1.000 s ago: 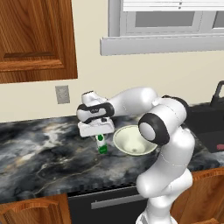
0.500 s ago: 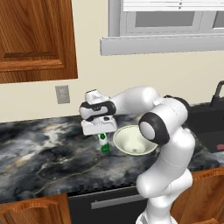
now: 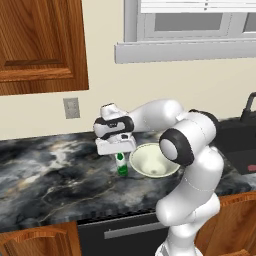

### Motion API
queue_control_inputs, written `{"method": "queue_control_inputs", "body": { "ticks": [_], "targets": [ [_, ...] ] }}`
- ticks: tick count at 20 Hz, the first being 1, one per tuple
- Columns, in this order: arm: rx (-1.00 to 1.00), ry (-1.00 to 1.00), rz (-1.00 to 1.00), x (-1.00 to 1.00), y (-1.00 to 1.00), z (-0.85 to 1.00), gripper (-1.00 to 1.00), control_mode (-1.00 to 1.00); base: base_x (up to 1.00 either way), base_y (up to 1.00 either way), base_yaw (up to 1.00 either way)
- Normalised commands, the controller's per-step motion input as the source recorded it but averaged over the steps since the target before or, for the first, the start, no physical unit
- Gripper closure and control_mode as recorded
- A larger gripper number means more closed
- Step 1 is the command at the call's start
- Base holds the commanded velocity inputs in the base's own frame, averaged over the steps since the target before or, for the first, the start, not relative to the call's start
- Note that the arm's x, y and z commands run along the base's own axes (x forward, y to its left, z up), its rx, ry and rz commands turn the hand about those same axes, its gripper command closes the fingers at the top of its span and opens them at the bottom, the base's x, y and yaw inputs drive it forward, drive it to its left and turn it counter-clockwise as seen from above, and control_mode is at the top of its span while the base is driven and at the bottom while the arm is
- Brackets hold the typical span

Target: Gather the eggs and milk located in the vicinity of the sink area and place them right next to the bowl.

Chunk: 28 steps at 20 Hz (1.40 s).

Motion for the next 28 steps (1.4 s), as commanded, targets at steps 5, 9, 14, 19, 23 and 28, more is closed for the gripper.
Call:
{"method": "queue_control_inputs", "body": {
  "ticks": [5, 9, 14, 19, 23, 28],
  "targets": [
    [0.0, 0.0, 0.0, 0.0, 0.0, -0.01, -1.0, -1.0, 0.0, 0.0, 0.0],
    [0.0, 0.0, 0.0, 0.0, 0.0, 0.0, -1.0, -1.0, 0.0, 0.0, 0.0],
    [0.0, 0.0, 0.0, -0.04, 0.0, 0.0, -1.0, -1.0, 0.0, 0.0, 0.0],
    [0.0, 0.0, 0.0, -0.27, -0.04, 0.0, -1.0, -1.0, 0.0, 0.0, 0.0],
    [0.0, 0.0, 0.0, -0.05, -0.07, 0.04, -1.0, -1.0, 0.0, 0.0, 0.0],
    [0.0, 0.0, 0.0, 0.05, -0.08, 0.23, -1.0, -1.0, 0.0, 0.0, 0.0]
  ]
}}
